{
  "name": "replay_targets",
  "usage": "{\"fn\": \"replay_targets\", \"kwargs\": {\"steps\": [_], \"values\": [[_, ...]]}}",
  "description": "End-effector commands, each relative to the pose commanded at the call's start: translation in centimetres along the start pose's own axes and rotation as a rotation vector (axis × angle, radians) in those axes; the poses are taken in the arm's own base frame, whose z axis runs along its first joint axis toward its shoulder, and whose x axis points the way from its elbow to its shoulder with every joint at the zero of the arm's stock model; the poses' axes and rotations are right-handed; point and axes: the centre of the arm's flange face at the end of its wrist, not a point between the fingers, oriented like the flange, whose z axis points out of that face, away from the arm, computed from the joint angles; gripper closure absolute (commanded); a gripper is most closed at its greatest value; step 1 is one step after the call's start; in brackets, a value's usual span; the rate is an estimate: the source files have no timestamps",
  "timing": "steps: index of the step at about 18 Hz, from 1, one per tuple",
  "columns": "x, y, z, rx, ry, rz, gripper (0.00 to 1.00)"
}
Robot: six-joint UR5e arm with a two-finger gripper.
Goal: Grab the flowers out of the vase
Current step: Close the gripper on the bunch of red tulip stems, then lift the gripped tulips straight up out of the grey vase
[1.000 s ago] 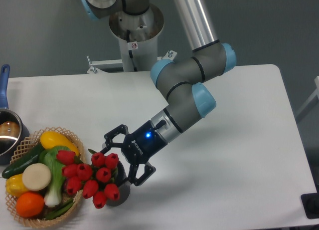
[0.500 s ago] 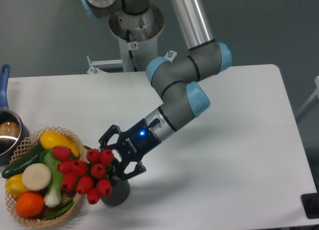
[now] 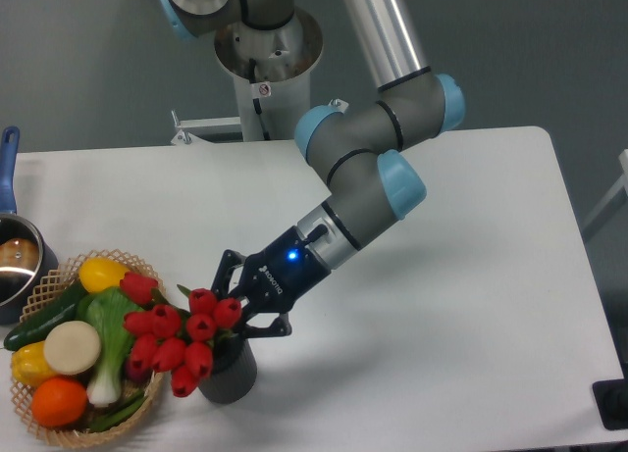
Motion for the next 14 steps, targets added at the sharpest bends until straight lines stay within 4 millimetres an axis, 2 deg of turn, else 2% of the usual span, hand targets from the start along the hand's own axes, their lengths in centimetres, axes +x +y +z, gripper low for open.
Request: {"fn": "replay_targets", "kwargs": {"steps": [5,8,14], "values": [[-0.5,-2.1,-1.3,0.041,-0.007,-0.040,1.00],[-0.6,-2.2,-1.6,0.047,-0.009,-0.068,1.00],[0.2,-3.7,-2.2,0.083,0.005,-0.136,1.00]]}}
